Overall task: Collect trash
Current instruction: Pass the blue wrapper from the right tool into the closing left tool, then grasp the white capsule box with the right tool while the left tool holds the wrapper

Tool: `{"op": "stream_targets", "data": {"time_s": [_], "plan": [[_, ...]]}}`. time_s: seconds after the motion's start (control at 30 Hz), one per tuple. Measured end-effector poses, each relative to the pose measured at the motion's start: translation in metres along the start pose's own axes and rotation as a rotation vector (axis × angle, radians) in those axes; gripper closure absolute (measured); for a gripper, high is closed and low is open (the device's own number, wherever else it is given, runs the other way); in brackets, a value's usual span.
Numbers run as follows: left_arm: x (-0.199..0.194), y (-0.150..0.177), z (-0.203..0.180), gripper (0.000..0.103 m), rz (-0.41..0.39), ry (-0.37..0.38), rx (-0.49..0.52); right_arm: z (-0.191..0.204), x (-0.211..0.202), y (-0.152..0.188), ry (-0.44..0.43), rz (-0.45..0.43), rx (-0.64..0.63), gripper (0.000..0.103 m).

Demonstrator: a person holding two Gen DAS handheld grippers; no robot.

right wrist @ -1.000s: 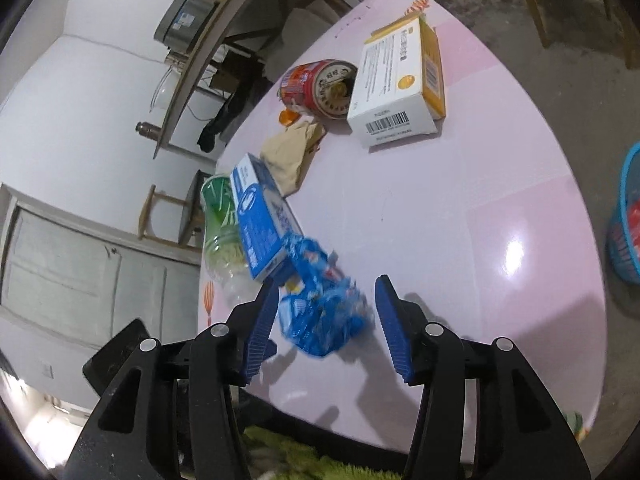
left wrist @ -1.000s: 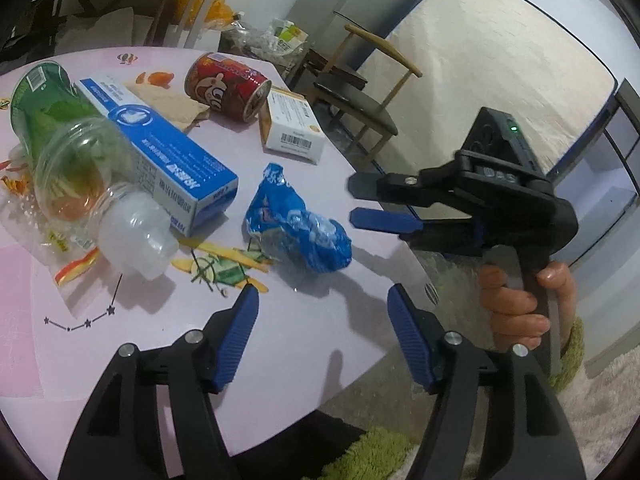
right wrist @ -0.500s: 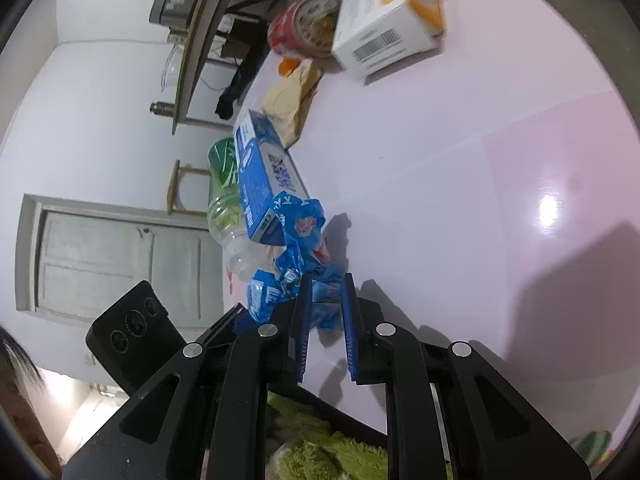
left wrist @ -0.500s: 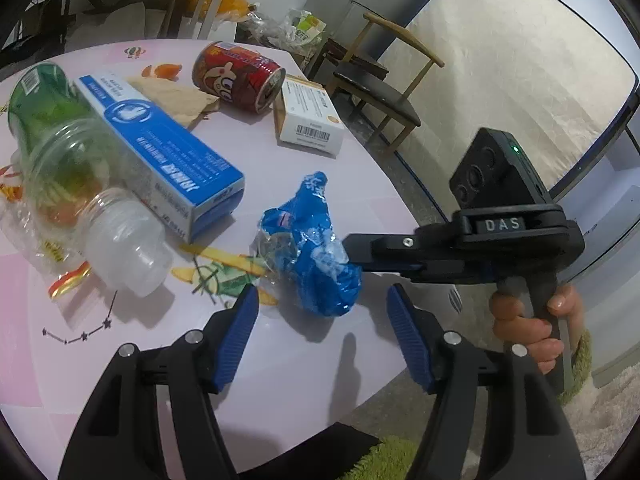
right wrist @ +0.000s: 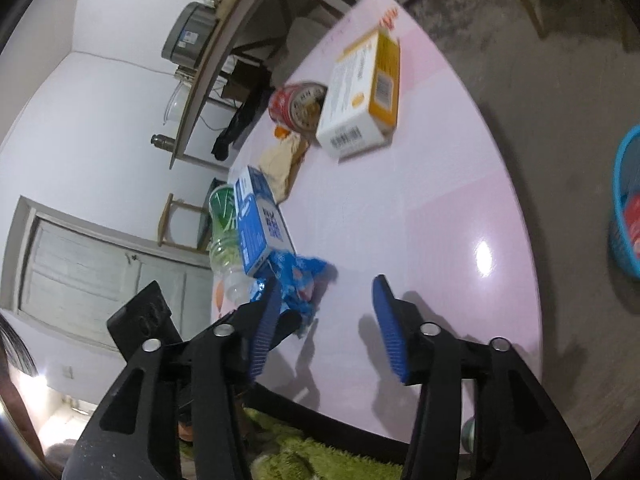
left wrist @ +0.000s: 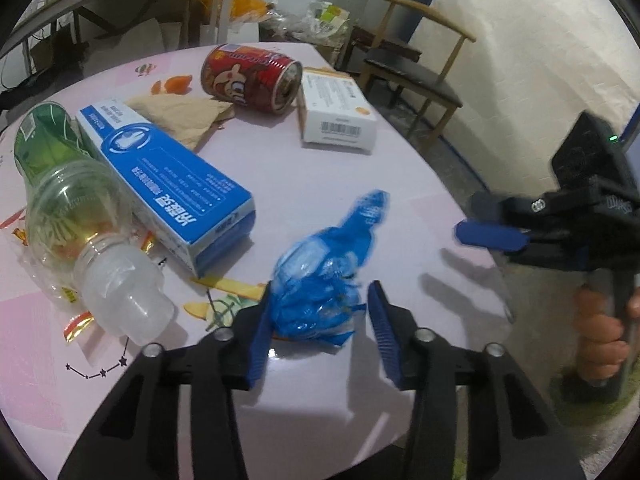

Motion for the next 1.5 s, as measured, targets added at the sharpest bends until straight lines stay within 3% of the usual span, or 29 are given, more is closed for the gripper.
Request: {"op": "stream_targets", "data": {"time_s": [0.3,0.43,0.6,0.83,1.07,1.13,1.3,1.5], "plan": [[-0.004,0.0,0.004,0.075,-0.022,0.004,-0.023,0.014,0.003,-0.041,0.13,-0.116,-0.191,0.035],[-0.01,0.001,0.003,0.076,-0.034,0.012,-0.032,0.022,0.024,-0.064,0.204,-0.155,-0.308,0.019],[-0.012,0.006,0.002,0.077,-0.035,0.02,-0.038,0.02,0.063,-0.09,0.305,-0.149,-0.423,0.01],[-0.012,0.009,0.004,0.077,-0.03,0.034,-0.061,0.011,0.131,-0.106,0.449,-0.093,-0.575,0.01],[-0.013,0.009,0.007,0.077,-0.034,0.05,-0.081,-0.005,0.155,-0.112,0.524,-0.055,-0.595,0.01],[-0.013,0.009,0.009,0.077,-0.033,0.052,-0.086,-0.01,0.155,-0.112,0.533,-0.052,-0.581,0.018],[-0.013,0.008,0.012,0.077,-0.038,0.05,-0.096,-0.017,0.141,-0.108,0.518,-0.051,-0.521,0.026],[-0.014,0.01,0.015,0.077,-0.039,0.047,-0.105,-0.021,0.106,-0.082,0.499,-0.027,-0.493,0.028]]}}
Point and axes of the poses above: each gripper's, at about its wrist camera, not at the fingertips, and x roughly the way its jaws point, z to its left, y to its underside, the point moved 8 cm from there along x, roughly the way its jaws point, and after that the axes turned 15 degrees about -z, right-handed, at the moved point
